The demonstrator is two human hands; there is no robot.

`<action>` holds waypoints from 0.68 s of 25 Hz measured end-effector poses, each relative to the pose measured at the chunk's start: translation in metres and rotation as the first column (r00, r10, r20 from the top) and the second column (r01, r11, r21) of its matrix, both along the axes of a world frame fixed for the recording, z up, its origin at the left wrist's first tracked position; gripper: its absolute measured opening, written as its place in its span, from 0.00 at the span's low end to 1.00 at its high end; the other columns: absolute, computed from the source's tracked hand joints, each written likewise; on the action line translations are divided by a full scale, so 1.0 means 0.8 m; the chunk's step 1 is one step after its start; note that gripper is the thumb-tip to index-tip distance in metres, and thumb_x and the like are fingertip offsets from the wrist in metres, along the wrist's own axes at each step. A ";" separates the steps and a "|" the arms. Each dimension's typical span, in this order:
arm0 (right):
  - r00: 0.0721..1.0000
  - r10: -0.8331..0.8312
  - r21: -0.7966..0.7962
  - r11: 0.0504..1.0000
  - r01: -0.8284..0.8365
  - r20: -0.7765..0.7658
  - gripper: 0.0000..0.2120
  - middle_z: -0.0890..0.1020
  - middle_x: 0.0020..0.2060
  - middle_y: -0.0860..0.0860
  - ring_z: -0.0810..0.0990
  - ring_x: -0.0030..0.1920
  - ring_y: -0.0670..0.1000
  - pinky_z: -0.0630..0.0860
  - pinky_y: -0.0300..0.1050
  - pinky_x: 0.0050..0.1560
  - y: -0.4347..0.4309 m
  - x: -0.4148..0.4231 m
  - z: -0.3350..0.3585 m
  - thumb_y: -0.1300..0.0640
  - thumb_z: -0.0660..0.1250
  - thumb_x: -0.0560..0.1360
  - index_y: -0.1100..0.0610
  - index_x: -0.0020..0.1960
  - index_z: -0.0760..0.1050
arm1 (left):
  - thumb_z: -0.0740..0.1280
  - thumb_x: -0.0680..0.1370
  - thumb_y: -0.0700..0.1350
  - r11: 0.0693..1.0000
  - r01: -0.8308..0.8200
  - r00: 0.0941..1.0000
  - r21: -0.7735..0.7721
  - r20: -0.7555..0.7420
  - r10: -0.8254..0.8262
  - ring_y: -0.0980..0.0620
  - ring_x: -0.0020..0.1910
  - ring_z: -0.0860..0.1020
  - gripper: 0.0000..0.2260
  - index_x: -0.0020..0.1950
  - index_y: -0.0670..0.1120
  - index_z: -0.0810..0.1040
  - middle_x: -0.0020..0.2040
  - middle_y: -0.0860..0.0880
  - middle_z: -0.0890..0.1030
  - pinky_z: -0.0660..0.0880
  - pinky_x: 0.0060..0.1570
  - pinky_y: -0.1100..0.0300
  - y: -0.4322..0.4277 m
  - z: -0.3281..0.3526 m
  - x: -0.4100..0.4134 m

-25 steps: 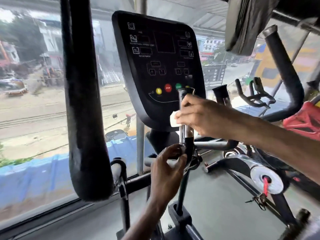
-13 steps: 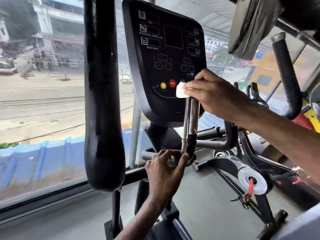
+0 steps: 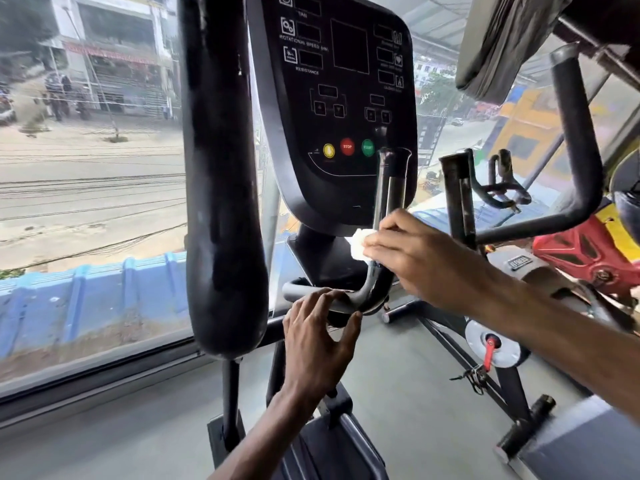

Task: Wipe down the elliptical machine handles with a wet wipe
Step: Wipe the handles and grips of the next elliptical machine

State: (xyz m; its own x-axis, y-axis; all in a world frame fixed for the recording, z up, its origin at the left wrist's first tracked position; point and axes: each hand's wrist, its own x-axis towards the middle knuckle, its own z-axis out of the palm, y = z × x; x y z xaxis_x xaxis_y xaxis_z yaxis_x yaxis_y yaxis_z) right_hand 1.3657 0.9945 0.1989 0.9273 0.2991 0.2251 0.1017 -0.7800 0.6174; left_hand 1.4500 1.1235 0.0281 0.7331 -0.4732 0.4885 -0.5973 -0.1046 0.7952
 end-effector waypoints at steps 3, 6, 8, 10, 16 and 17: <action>0.995 -0.007 0.095 0.996 -0.002 0.098 0.27 0.82 0.54 0.56 0.77 0.52 0.57 0.77 0.47 0.60 0.016 -0.023 -0.057 0.68 0.41 0.82 0.66 0.61 0.79 | 0.68 0.75 0.57 0.996 0.084 0.996 -0.032 0.007 -0.084 0.56 0.61 0.77 0.15 0.61 0.54 0.78 0.58 0.60 0.80 0.74 0.61 0.50 0.004 -0.005 0.005; 0.986 -0.030 0.192 0.981 -0.003 0.167 0.25 0.83 0.54 0.57 0.79 0.51 0.57 0.79 0.49 0.58 0.034 -0.029 -0.095 0.66 0.43 0.85 0.67 0.61 0.79 | 0.68 0.75 0.55 0.991 0.132 0.991 -0.034 0.008 -0.132 0.56 0.60 0.77 0.16 0.61 0.55 0.76 0.59 0.61 0.79 0.75 0.60 0.49 0.010 0.001 0.005; 0.983 -0.032 0.290 0.957 -0.021 0.179 0.24 0.83 0.54 0.55 0.78 0.51 0.56 0.78 0.46 0.57 0.048 -0.032 -0.118 0.65 0.45 0.85 0.65 0.59 0.80 | 0.69 0.73 0.54 0.988 0.155 0.988 -0.025 0.014 -0.155 0.56 0.62 0.76 0.20 0.65 0.55 0.75 0.60 0.61 0.78 0.74 0.62 0.50 0.019 0.001 0.007; 0.965 -0.094 0.534 0.844 -0.054 0.245 0.17 0.84 0.53 0.50 0.78 0.51 0.52 0.76 0.42 0.58 0.059 -0.037 -0.140 0.64 0.54 0.83 0.61 0.56 0.82 | 0.71 0.73 0.49 0.971 0.236 0.972 -0.028 0.022 -0.236 0.58 0.64 0.75 0.22 0.67 0.53 0.74 0.63 0.61 0.76 0.73 0.65 0.55 0.033 -0.004 0.011; 0.892 -0.405 0.971 -0.032 -0.235 0.203 0.06 0.84 0.50 0.47 0.83 0.55 0.47 0.77 0.38 0.56 0.090 -0.046 -0.185 0.63 0.67 0.79 0.55 0.51 0.83 | 0.75 0.75 0.47 0.945 0.313 0.933 -0.092 -0.157 -0.324 0.55 0.50 0.82 0.07 0.52 0.49 0.84 0.50 0.56 0.85 0.77 0.51 0.62 0.056 -0.007 0.012; 0.891 -0.426 0.955 -0.168 -0.245 0.154 0.05 0.85 0.49 0.47 0.83 0.54 0.46 0.77 0.36 0.55 0.096 -0.046 -0.188 0.61 0.68 0.78 0.55 0.51 0.82 | 0.75 0.75 0.46 0.946 0.302 0.919 -0.118 -0.228 -0.322 0.54 0.47 0.83 0.06 0.50 0.47 0.84 0.47 0.54 0.86 0.78 0.49 0.60 0.056 -0.008 0.011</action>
State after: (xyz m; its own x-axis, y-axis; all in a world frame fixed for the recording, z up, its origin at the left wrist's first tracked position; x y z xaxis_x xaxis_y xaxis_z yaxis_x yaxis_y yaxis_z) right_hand 1.3291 1.0710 0.0483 0.6675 -0.6456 0.3710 0.0462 -0.4614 -0.8860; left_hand 1.4586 1.1684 0.0220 0.6548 -0.6642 0.3607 -0.3791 0.1243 0.9170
